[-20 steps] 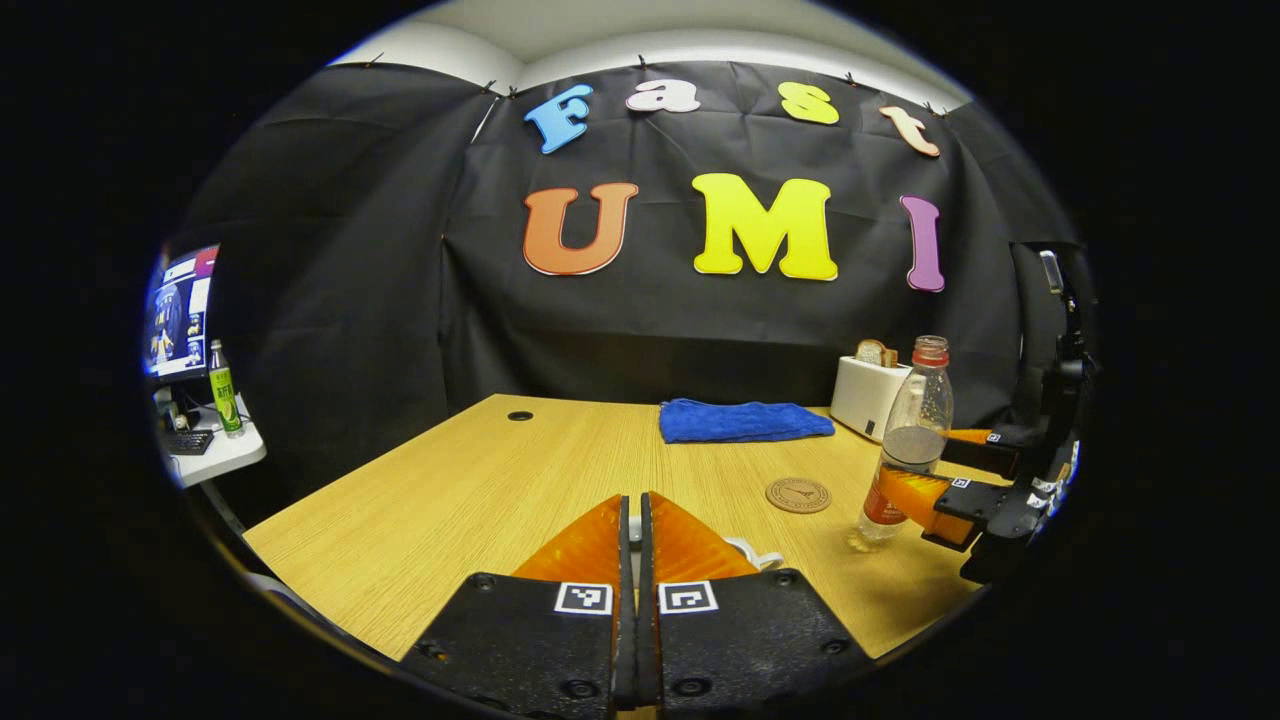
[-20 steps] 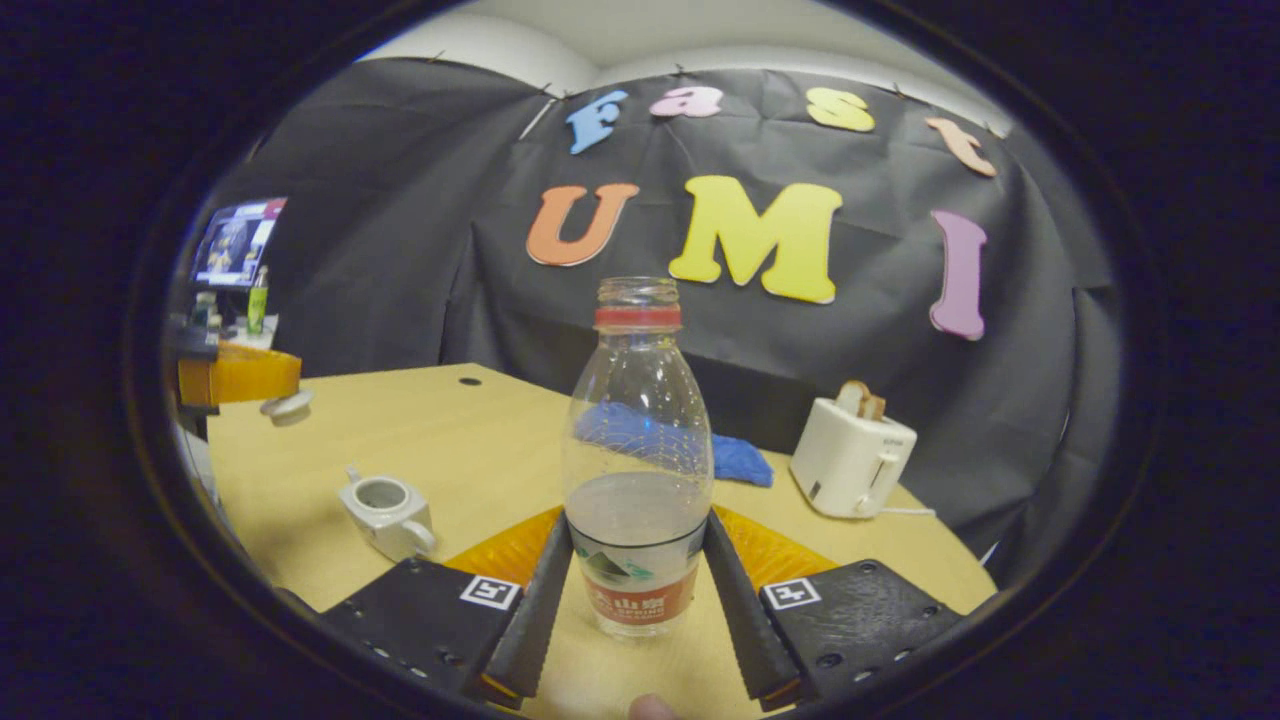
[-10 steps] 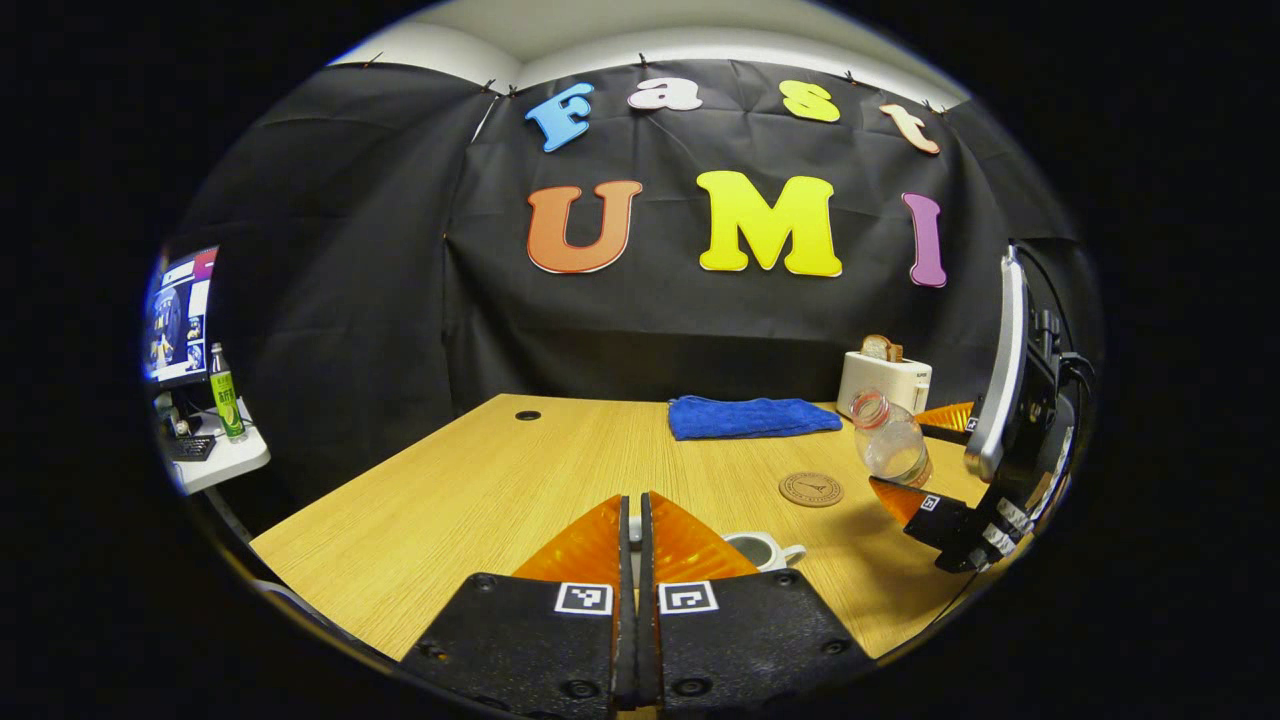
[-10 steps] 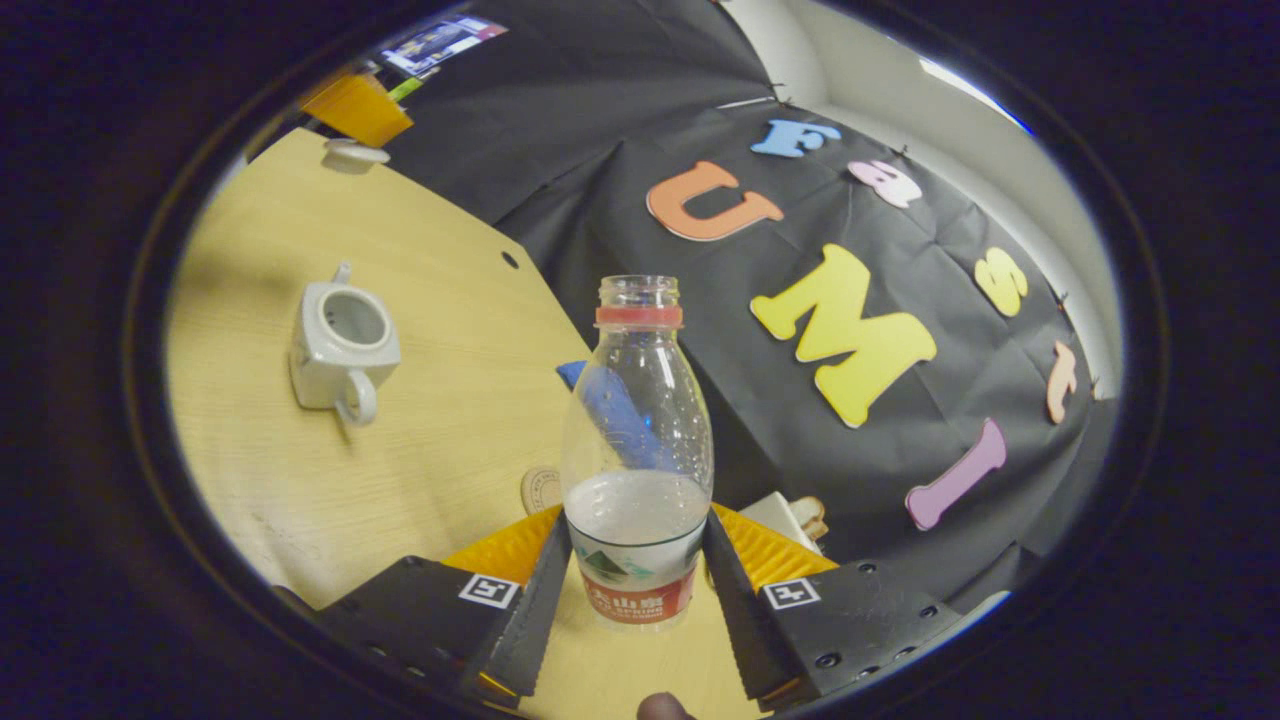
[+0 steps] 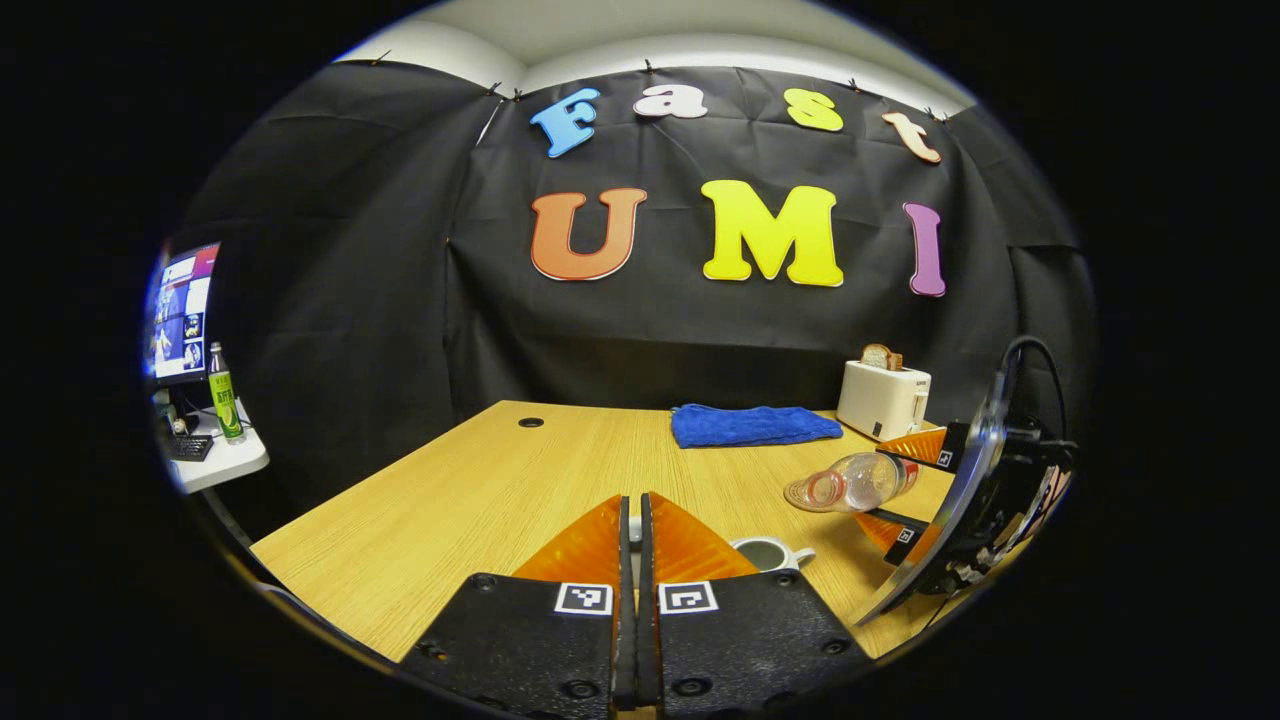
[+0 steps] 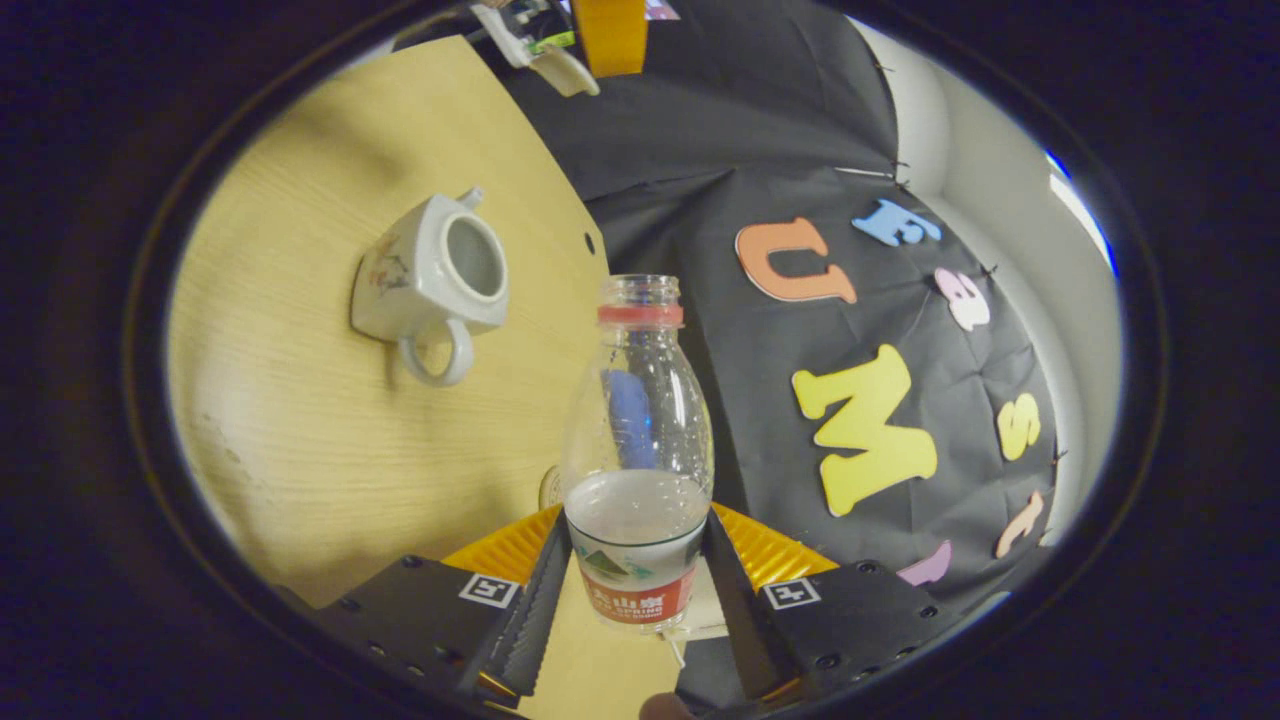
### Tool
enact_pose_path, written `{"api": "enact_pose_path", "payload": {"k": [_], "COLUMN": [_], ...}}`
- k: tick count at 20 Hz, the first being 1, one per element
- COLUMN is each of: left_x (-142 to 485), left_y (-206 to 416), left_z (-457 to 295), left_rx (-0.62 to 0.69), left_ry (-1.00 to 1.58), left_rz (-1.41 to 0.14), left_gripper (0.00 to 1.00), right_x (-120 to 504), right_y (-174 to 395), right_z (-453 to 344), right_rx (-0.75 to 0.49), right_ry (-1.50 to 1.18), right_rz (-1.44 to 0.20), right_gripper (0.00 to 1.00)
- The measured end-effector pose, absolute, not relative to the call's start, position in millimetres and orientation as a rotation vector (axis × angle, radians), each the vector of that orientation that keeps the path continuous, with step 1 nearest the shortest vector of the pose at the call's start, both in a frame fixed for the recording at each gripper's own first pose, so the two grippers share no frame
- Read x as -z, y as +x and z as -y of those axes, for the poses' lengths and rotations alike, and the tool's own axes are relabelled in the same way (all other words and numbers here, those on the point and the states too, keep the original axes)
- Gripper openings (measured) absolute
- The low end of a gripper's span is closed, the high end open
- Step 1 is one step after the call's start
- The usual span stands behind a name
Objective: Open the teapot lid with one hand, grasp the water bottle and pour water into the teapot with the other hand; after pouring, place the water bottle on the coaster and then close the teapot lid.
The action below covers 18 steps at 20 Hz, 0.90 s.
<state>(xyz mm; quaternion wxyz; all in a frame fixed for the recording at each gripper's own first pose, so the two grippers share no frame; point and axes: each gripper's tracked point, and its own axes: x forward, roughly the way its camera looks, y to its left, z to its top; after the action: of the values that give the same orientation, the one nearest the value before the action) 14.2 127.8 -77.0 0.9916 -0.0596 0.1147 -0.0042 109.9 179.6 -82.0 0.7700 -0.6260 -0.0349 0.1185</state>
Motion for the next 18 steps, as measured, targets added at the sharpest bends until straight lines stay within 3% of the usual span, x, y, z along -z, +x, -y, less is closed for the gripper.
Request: {"api": "enact_pose_path", "payload": {"k": [18], "left_x": [70], "left_y": [8], "left_z": [-139], "left_rx": [0.015], "left_ry": [-0.122], "left_rz": [-0.228], "left_gripper": [0.03], "right_x": [65], "right_y": [96], "right_z": [-199], "right_rx": [-0.223], "right_ry": [-1.719], "right_rz": [0.265], "right_gripper": [0.74]}}
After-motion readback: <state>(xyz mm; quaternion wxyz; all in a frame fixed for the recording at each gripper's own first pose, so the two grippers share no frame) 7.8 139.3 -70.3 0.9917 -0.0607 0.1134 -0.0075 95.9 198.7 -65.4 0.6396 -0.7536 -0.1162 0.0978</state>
